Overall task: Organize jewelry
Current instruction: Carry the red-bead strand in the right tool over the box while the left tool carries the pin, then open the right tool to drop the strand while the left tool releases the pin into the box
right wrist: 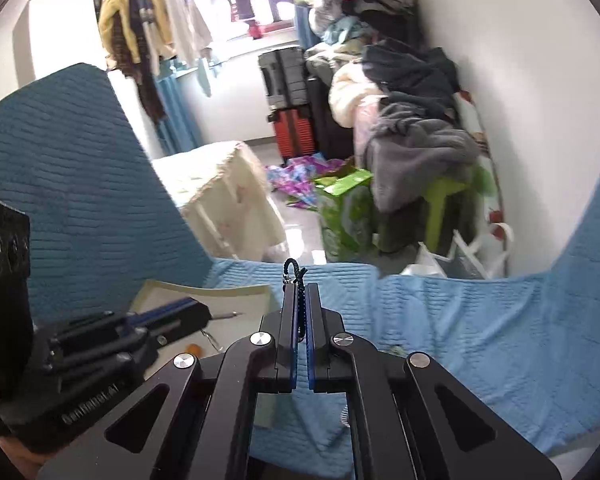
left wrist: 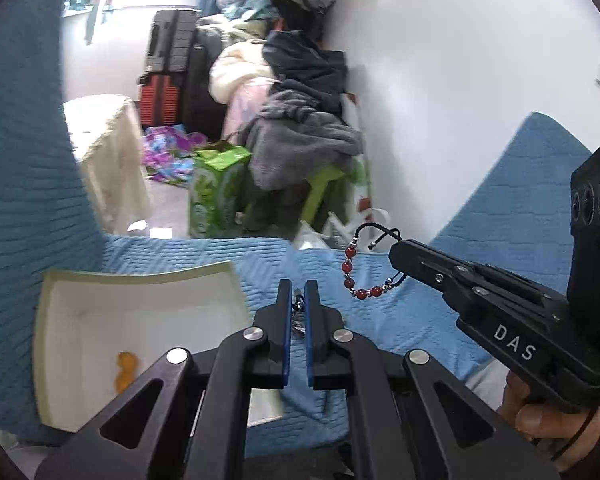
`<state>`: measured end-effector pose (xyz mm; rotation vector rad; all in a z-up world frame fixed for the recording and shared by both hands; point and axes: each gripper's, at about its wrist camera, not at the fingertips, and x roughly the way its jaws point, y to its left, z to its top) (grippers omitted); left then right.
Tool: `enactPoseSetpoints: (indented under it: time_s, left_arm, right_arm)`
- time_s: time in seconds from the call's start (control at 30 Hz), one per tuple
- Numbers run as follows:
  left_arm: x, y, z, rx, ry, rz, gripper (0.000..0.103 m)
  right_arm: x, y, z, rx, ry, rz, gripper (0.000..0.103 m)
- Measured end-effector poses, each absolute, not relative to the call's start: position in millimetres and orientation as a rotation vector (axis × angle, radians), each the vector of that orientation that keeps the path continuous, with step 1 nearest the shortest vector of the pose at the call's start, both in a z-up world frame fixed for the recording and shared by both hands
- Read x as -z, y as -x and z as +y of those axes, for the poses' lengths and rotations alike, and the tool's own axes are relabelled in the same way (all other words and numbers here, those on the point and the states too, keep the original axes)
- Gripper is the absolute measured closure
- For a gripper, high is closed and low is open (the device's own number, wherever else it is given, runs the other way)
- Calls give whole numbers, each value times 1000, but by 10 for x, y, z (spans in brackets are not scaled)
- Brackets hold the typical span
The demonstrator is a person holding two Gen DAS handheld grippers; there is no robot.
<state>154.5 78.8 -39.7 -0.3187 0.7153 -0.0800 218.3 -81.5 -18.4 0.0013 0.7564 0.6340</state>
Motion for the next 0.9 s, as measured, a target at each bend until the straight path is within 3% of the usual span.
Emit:
enactPoseSetpoints:
  time_s: [0.47,0.9]
  left_arm:
    - [867,-1610,1298,-65,358,844,98]
    - [1072,-1583,1391,-110,375,927,98]
  right_arm:
    - [930,-2256,-154,-747,43,1001,102]
    - [1100,-2320,-56,-760,82,1088,100]
